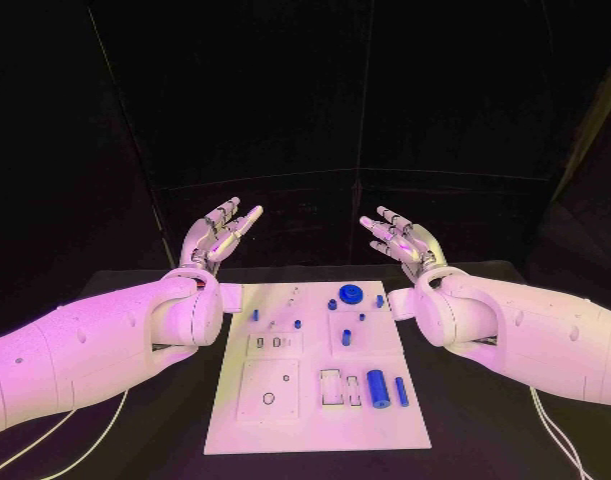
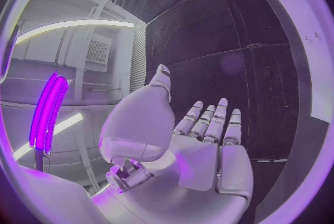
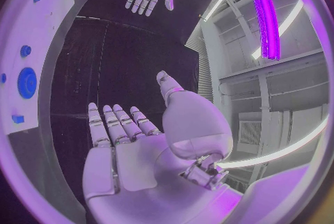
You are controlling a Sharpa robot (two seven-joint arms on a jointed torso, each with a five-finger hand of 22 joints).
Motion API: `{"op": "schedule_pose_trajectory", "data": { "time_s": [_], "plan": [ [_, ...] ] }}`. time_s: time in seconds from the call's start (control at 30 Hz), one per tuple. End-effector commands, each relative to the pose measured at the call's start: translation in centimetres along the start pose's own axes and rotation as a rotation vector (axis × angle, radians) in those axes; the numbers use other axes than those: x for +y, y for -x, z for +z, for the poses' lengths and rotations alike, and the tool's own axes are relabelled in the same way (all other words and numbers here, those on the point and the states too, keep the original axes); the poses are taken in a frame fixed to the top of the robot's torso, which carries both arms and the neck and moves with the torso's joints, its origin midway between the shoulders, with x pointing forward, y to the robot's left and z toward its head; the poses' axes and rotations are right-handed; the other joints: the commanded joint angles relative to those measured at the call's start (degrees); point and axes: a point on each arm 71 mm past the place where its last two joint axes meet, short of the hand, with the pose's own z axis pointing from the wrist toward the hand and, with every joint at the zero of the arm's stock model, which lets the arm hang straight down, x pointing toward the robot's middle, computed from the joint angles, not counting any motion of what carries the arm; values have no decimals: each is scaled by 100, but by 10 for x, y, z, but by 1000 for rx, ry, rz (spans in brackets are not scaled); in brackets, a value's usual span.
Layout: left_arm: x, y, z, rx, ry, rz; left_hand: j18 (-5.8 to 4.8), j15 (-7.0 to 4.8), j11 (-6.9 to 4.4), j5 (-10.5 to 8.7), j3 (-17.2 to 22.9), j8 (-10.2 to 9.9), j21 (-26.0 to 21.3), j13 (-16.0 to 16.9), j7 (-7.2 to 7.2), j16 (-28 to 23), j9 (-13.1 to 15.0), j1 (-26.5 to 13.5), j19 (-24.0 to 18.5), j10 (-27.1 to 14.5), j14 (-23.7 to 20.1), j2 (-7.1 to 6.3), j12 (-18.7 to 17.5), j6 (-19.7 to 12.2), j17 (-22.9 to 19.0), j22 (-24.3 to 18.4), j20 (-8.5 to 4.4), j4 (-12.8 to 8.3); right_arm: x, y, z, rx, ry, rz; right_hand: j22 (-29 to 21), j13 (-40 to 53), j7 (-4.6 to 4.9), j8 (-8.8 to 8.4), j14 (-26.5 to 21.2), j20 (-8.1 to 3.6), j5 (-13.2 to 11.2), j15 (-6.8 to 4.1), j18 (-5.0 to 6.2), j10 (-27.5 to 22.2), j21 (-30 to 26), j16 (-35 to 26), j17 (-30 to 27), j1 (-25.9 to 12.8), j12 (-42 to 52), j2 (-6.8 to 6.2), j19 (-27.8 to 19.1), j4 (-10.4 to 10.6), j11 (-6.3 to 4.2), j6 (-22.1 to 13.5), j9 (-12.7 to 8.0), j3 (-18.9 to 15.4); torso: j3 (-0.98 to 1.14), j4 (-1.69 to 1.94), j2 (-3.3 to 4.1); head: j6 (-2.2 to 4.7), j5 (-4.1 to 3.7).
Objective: Assemble the parts on the task board
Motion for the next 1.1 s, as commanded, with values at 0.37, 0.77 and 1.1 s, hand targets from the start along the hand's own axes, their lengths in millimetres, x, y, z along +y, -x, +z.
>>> {"op": "schedule_pose_trajectory", "data": {
  "time_s": [0.37,0.77,1.1],
  "plan": [
    [-5,-3,2,51,-60,-62,106,111,103,39,53,51,114,25,253,102,20,388,228,178,424,1,45,126,69,62,112,75,4,-10,18,327,-33,-105,533,173,557,672,4066,-173,-73,-481,674,3955,1374,868,206,1620,742,-76,3248,-1396,-308,3748,309,558,-1,1,-2,-1,0],
    [-18,13,-24,136,-59,-105,-94,302,395,40,163,102,675,87,370,476,58,573,1700,1036,2013,26,124,564,261,334,110,14,31,15,19,291,184,-666,1030,179,387,550,5540,-650,245,-917,682,4924,2361,1118,393,1391,517,-383,3900,-1374,-599,4410,227,953,-28,-69,309,7,5],
    [-27,10,-41,186,-32,-138,169,-18,354,39,229,329,1567,242,446,985,177,631,3644,3423,3302,21,653,1984,401,678,54,-126,47,3,26,345,178,-1048,1521,236,153,482,6780,-992,409,-1280,691,5489,3321,2015,1019,1022,500,-750,4684,-1271,-883,4745,239,600,-89,-60,585,75,28]
  ]
}}
